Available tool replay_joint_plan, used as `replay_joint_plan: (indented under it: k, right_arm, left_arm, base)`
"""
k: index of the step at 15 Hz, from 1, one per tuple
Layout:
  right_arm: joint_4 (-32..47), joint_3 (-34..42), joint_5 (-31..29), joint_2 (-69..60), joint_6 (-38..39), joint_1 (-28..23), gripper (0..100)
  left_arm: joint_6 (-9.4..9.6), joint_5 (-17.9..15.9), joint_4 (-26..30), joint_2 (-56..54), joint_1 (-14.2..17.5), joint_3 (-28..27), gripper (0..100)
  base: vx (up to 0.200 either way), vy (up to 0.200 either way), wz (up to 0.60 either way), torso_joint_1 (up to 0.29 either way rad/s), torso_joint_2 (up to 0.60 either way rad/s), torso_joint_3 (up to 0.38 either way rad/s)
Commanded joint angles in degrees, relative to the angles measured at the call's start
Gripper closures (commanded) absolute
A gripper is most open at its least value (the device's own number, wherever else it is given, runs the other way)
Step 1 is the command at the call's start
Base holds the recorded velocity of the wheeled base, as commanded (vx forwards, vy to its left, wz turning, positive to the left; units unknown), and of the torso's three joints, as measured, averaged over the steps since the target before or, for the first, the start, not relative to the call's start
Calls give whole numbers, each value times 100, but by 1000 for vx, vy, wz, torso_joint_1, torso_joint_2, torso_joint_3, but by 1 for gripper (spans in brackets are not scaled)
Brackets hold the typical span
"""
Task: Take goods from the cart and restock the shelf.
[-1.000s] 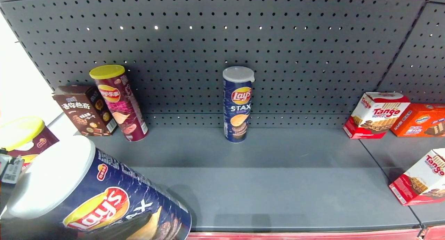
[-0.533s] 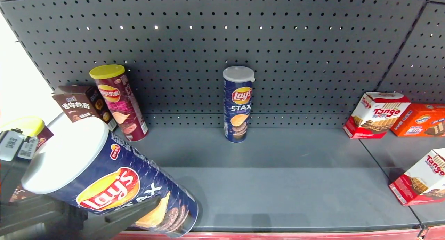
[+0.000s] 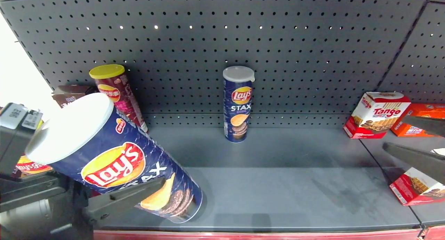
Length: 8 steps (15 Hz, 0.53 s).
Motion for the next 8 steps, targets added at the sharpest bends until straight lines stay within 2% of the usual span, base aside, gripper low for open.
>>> replay_joint_plan:
  k: [1, 3, 5, 7, 8]
  right_arm:
    - [-410, -622, -6, 1350, 112, 303, 0]
    - [-436, -1123, -6, 1869, 95, 312, 0]
    - [-761, -1299, 117, 2238, 112, 426, 0]
    - [-1271, -1255, 495, 2510, 121, 496, 0]
    - [-1289, -1273, 548, 2554, 121, 505, 0]
  left_arm:
    - [-13, 28, 399, 37, 16, -447, 100]
    - [-13, 28, 830, 37, 201, -816, 100]
    - [-13, 19, 1217, 55, 218, -1150, 100]
    - [-13, 1, 1340, 55, 209, -1168, 100]
    - [-13, 1, 1340, 55, 209, -1159, 100]
  base:
    - [0, 0, 0, 0, 0, 0]
    - [0, 0, 0, 0, 0, 0]
    - [0, 0, 0, 0, 0, 0]
    - [0, 0, 0, 0, 0, 0]
    - [0, 0, 0, 0, 0, 0]
